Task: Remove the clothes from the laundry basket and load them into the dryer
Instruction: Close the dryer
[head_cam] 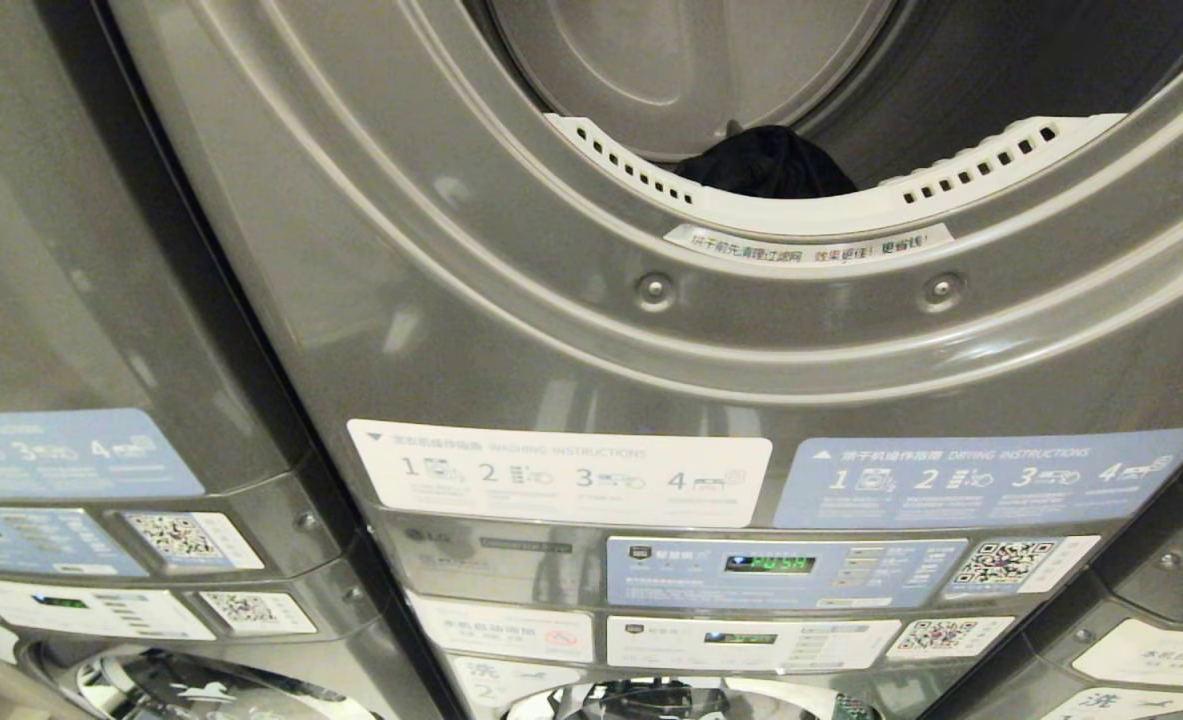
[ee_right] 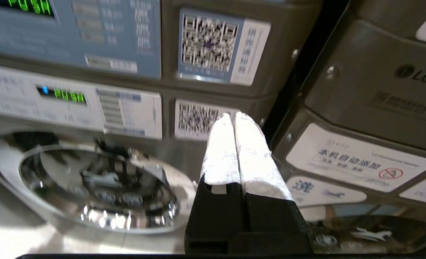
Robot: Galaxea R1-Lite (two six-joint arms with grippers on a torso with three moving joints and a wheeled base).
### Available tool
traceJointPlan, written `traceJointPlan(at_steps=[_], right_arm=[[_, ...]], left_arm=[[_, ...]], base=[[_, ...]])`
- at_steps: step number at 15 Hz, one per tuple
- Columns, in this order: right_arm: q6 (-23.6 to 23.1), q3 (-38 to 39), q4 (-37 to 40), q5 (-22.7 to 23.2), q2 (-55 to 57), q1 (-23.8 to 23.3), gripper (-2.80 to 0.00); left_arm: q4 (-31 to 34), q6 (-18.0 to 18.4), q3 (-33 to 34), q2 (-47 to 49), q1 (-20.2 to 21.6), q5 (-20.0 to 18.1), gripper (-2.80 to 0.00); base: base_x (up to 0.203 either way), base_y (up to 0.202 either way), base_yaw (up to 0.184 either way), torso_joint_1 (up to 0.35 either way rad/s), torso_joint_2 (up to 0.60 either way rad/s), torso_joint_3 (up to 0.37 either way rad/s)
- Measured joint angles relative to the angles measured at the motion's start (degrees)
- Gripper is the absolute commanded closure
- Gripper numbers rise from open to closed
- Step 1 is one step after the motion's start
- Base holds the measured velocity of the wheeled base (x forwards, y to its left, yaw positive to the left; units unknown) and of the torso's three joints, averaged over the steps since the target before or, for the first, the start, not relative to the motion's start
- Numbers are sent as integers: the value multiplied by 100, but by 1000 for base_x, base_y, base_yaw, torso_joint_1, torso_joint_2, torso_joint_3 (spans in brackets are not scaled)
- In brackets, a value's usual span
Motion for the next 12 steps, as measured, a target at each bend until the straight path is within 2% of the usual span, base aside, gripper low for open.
traceJointPlan(at_steps=[2, 12], right_arm=[[137, 0, -1, -21, -207, -11, 0], [128, 0, -12, -30, -367, -13, 0]], left_arm=[[-1, 0, 0, 0, 0, 0, 0], [0, 2, 0, 0, 0, 0, 0]], base=[[0, 0, 0, 0, 0, 0], [-6, 0, 0, 2, 1, 0]])
